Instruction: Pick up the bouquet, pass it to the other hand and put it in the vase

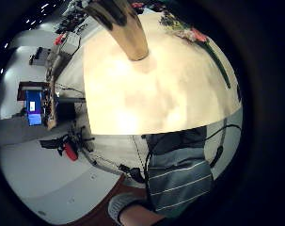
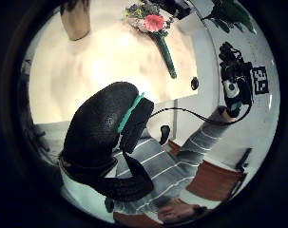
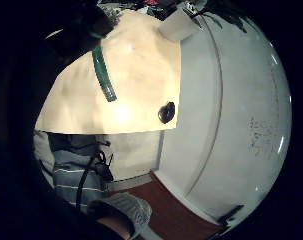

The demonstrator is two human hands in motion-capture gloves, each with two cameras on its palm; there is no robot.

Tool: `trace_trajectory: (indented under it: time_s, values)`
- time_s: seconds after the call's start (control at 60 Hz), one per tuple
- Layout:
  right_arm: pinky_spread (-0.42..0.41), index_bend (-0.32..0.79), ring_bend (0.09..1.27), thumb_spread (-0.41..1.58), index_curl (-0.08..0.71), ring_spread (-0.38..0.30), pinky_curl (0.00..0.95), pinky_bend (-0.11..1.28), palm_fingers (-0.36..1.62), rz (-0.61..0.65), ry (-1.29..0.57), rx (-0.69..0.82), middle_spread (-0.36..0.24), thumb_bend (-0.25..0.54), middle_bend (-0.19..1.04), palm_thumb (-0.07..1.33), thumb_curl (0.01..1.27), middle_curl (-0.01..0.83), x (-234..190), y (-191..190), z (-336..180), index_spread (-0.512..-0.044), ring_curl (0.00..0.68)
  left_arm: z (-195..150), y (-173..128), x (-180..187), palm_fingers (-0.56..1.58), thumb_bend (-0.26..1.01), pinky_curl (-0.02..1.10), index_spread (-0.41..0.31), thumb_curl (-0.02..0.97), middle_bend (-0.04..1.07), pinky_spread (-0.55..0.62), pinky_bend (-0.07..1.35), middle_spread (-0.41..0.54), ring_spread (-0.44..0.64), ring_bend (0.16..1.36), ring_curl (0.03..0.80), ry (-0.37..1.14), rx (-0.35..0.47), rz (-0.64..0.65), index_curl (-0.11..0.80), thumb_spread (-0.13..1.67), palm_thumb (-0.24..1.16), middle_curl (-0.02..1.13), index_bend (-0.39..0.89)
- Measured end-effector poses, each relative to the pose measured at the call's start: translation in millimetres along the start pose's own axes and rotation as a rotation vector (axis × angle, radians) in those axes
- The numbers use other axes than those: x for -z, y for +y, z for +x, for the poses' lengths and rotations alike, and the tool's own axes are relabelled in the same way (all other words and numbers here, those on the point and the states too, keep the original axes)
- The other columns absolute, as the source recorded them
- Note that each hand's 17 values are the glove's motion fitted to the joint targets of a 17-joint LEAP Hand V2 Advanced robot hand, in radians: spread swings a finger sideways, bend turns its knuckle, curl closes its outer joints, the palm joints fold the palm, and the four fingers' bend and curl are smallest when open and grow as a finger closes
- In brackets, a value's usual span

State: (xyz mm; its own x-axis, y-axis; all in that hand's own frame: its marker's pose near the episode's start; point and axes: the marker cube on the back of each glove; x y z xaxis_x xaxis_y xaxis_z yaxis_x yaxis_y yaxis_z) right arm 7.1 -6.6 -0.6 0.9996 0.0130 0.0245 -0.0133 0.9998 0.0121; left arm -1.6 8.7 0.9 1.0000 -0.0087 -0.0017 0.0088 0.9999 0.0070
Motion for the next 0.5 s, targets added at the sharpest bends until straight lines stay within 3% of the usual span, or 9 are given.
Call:
trace_trajectory:
  time_s: [0.083,0.183,0.317,0.4,0.45,0.5]
  values:
    - [0.186,0.06,0.52,0.88,0.037,0.036,0.265,0.68,0.28,0.016,-0.004,0.004,-0.029,0.084,0.20,0.19,0.07,0.127,8,7,0,-0.341,0.202,1,15,5,0.27,0.06,0.15,-0.035,0.107,0.19,0.33,0.29,0.146,0.25,0.43,0.151,0.007,0.003,-0.002,0.139,0.83,0.18,0.16,0.16]
    - [0.205,0.07,0.56,1.03,0.048,0.040,0.292,0.71,0.26,0.048,0.009,0.000,-0.043,0.068,0.21,0.21,0.09,0.175,17,12,-1,-0.373,0.231,-1,20,8,0.23,0.03,0.18,-0.030,0.143,0.20,0.37,0.31,0.169,0.29,0.46,0.175,0.027,0.004,-0.009,0.167,0.95,0.19,0.19,0.13]
    - [0.207,0.08,0.58,1.13,0.063,0.018,0.310,0.72,0.27,0.071,0.018,0.012,-0.125,0.050,0.25,0.23,0.12,0.229,24,15,-6,-0.409,0.255,-13,-7,-3,0.18,-0.01,0.22,-0.028,0.181,0.20,0.40,0.33,0.198,0.32,0.50,0.201,0.044,0.032,0.000,0.182,1.02,0.19,0.24,0.12]
    - [0.205,0.07,0.59,1.17,0.067,0.010,0.322,0.73,0.26,0.075,0.036,-0.010,-0.144,0.039,0.25,0.25,0.14,0.254,29,21,-7,-0.423,0.270,-11,14,11,0.14,-0.02,0.25,-0.027,0.200,0.20,0.40,0.36,0.212,0.33,0.52,0.216,0.048,0.033,-0.003,0.184,1.05,0.19,0.26,0.10]
    - [0.204,0.08,0.60,1.19,0.069,0.007,0.328,0.74,0.25,0.061,0.063,-0.091,-0.151,0.029,0.25,0.26,0.14,0.264,36,35,-5,-0.429,0.276,-17,3,6,0.12,-0.02,0.26,-0.027,0.209,0.20,0.41,0.38,0.223,0.33,0.54,0.226,0.050,0.035,0.008,0.182,1.06,0.19,0.27,0.10]
    - [0.203,0.08,0.60,1.20,0.072,0.005,0.333,0.75,0.24,0.060,0.047,-0.037,-0.153,0.019,0.25,0.26,0.15,0.274,31,22,-5,-0.432,0.280,-19,4,7,0.10,-0.02,0.27,-0.027,0.217,0.19,0.41,0.39,0.230,0.34,0.56,0.234,0.051,0.037,0.012,0.182,1.05,0.18,0.27,0.10]
